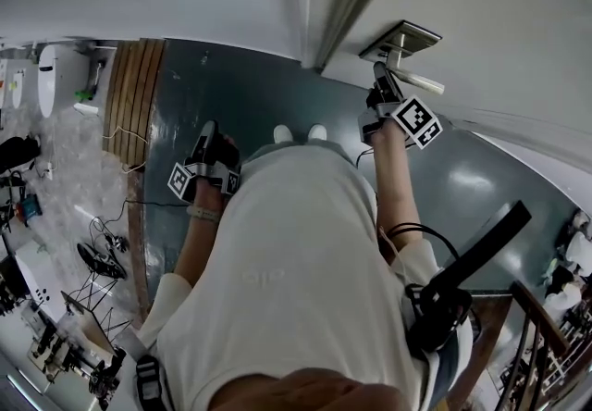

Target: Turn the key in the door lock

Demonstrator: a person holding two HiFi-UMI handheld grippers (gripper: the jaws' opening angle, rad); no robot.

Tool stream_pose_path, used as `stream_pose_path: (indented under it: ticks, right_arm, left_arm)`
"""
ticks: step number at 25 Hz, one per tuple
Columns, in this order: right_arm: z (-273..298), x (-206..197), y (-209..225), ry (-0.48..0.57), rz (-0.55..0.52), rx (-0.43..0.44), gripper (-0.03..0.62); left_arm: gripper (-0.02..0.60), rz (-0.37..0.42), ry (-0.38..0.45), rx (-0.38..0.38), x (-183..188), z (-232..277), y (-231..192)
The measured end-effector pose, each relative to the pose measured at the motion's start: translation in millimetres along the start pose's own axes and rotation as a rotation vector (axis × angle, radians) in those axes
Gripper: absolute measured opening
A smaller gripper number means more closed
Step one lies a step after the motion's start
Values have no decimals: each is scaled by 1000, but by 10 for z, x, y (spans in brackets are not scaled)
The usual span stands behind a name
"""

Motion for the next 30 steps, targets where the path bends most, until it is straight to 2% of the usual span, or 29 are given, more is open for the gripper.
stream_pose_path:
  ticks: [2,4,10,15,18,20,22,23,24,26,28,30]
  right_arm:
    - [-29,-20,50,28,186,64,54]
    - [-34,-39,94,41,300,125,60]
    - [-36,-19,116,52,370,171,66]
    - [-44,54,109,67,468,211,74]
    - [-47,65,56,58,403,222,74]
    - [-66,73,-55,37,263,200,74]
    - [-114,62,-210,13,91,134,83]
    - [-167,29,-273,3,41,101,83]
    - [-237,-16,-326,1,30,82,83]
    - [-405,-92,-414,19,73,96,83]
    - [-624,-124,-510,46,120,156,83]
    - [-1053,-89,-664,61,135,231,83]
  left_arm:
    - [8,1,-2,3,-1,-5,5]
    - [8,-6,-5,4,-4,-4,9]
    - [8,-3,-14,5,-8,4,6]
    - [8,-15,-12,6,-39,15,52]
    - [8,-23,-21,9,-23,1,81]
    - [8,-19,-39,8,6,-15,125]
    - [8,6,-80,1,8,23,209]
    - [8,28,-112,-7,-8,56,252]
    - [8,54,-151,-17,-31,101,287]
    - [8,110,-237,-39,-96,229,340]
    - [8,158,-325,-62,-241,341,399]
    - [8,212,-414,-82,-594,289,487]
Point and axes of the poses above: the fingertips, and each gripper's own axes: z forward along the fingers, y to its right, x out of its top, the point moved 6 cm from there along -z, backward along the fingers, and after that the axes turned 2 degrees about x, right-handed, at the moved point
